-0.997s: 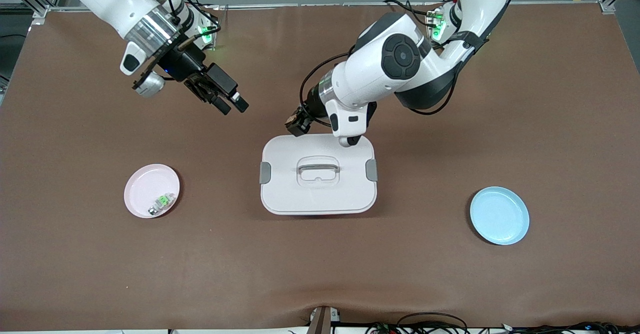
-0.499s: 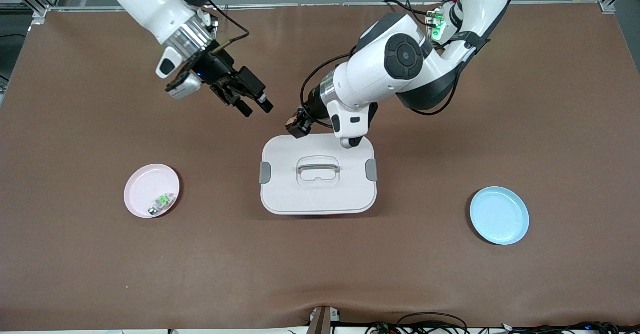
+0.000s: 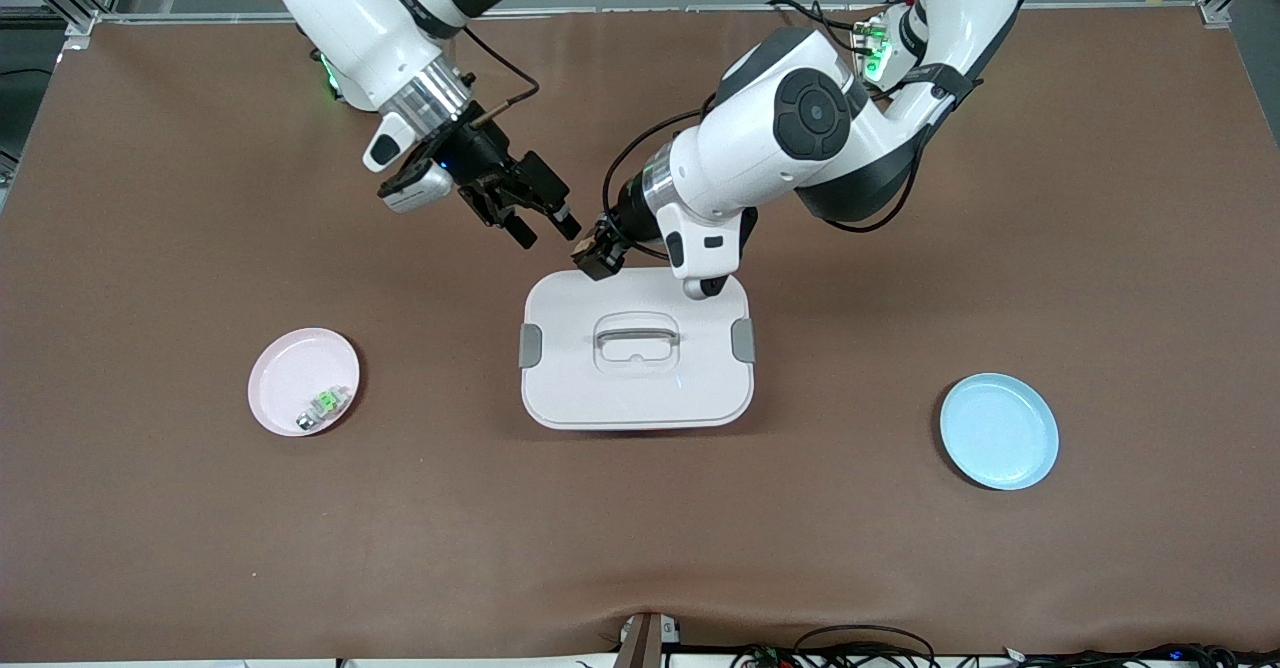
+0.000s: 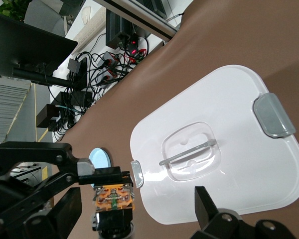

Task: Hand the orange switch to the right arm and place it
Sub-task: 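Bring the right gripper to the switch held by the left gripper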

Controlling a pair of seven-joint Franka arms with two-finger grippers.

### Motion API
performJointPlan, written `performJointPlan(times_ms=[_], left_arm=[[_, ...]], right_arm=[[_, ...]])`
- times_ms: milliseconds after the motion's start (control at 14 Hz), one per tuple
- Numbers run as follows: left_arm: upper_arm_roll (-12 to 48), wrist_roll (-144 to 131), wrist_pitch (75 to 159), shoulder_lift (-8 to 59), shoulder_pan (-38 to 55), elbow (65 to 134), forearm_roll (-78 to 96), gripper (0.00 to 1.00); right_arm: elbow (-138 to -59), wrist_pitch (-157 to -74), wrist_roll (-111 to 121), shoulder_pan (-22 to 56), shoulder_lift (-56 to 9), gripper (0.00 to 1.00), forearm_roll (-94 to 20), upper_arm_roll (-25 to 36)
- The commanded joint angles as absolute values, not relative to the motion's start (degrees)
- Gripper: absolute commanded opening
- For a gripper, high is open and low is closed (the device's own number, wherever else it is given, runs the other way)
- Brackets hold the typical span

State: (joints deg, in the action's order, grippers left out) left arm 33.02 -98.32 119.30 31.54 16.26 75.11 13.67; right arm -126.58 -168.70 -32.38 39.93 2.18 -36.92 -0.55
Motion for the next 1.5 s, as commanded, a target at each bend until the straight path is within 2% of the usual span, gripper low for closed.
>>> performJointPlan(times_ms=[0,356,712,783,855,997,1068,1425], left_arm=[[33.0,-99.1,119.4,31.8,16.3,74.3,14.6,0.0],[33.0,-99.1,119.4,32.3,16.6,74.3,14.5,0.0],[33.0,-99.1,120.2,32.2,16.3,74.2,14.6,0.0],[33.0,-99.1,121.4,32.2,16.3,74.2,14.6,0.0],[33.0,-99.1,121.7,32.3,16.3,74.2,14.6,0.0],[33.0,-99.1,121.7,32.8,16.4,74.3,14.6,0.0],[33.0,-99.1,121.7,32.8,16.4,74.3,14.5,0.0],[33.0,-99.5,121.7,32.8,16.3,74.3,14.6,0.0]], right_arm=[[-124.9,-169.9,-34.0,41.7,0.1,1.0,-38.0,-0.1],[-121.1,-170.3,-36.5,43.3,-3.8,1.0,-37.9,-0.1],[-120.8,-170.4,-36.4,43.4,-4.3,0.98,-37.7,-0.1],[-120.8,-170.4,-36.4,43.4,-4.4,0.88,-37.7,-0.1],[-120.8,-170.3,-36.5,43.4,-4.6,0.7,-37.7,-0.1],[-120.7,-170.3,-36.5,43.4,-4.7,0.16,-37.7,-0.1],[-120.4,-170.3,-36.6,43.4,-4.7,0.0,-37.9,-0.2],[-119.5,-170.1,-38.8,43.9,-5.3,0.0,-37.8,-0.1]])
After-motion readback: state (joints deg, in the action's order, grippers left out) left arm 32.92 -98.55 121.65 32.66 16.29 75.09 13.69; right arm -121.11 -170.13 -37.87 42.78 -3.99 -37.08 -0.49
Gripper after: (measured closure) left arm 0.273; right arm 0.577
